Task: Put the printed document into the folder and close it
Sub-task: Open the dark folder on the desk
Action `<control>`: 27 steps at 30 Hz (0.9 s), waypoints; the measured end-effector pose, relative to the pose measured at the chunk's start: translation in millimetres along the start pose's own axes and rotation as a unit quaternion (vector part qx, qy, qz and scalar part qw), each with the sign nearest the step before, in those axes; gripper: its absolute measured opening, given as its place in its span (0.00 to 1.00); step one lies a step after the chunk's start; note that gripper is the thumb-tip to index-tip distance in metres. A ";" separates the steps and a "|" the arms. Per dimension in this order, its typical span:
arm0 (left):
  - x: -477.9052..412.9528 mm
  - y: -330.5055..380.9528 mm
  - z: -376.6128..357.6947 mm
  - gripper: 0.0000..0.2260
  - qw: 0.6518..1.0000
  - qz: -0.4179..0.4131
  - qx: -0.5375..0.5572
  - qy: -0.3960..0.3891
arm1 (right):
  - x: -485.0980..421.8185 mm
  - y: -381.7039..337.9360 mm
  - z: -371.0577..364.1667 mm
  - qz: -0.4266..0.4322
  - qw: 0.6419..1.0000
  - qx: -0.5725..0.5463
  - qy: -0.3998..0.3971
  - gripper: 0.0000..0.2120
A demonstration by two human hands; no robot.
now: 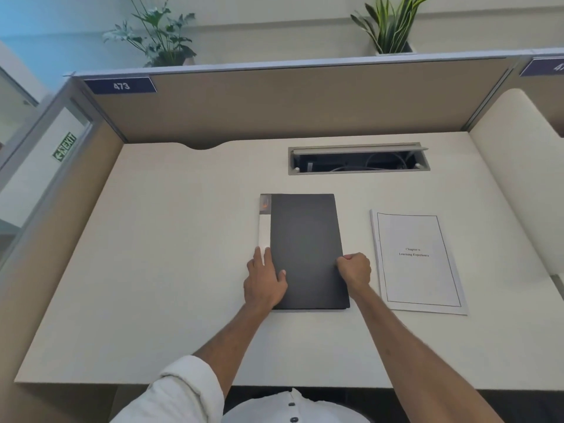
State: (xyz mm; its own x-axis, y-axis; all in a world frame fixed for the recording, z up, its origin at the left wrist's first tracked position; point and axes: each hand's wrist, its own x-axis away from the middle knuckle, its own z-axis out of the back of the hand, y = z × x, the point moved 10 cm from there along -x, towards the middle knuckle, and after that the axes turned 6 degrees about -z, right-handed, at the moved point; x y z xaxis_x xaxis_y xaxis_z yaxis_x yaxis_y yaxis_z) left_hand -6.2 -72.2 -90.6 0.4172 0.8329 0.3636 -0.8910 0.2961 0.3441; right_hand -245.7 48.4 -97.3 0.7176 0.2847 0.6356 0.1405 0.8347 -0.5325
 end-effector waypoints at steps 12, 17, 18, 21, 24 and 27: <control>-20.3 -2.1 44.7 0.22 0.991 0.035 0.114 0.060 | -1.6 -26.4 5.3 0.075 0.987 -0.107 -0.090 0.09; -21.2 19.1 88.4 0.24 0.982 -0.008 0.163 0.092 | 34.4 -72.5 5.4 0.155 0.960 -0.200 -0.119 0.18; -18.0 21.4 96.3 0.25 0.978 -0.013 0.178 0.104 | 44.2 -83.0 3.2 0.176 0.951 -0.223 -0.125 0.20; -7.4 25.1 117.0 0.29 0.966 -0.027 0.224 0.125 | 71.7 -114.1 -12.3 0.239 0.927 -0.240 -0.159 0.15; -2.0 19.2 137.4 0.31 0.957 -0.034 0.259 0.125 | 100.0 -136.7 -39.9 0.292 0.907 -0.214 -0.216 0.14; -1.2 -1.9 161.1 0.27 0.951 -0.016 0.278 0.134 | 122.0 -147.2 -68.9 0.334 0.891 -0.176 -0.254 0.18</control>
State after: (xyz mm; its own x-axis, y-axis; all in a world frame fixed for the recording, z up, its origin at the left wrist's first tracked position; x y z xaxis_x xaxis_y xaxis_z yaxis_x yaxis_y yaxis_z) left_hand 23.9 -149.1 47.8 0.3161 0.9389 0.1364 -0.6153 0.0934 0.7828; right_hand -131.9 -72.2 20.1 0.3336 0.9131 0.2346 0.0679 0.2249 -0.9720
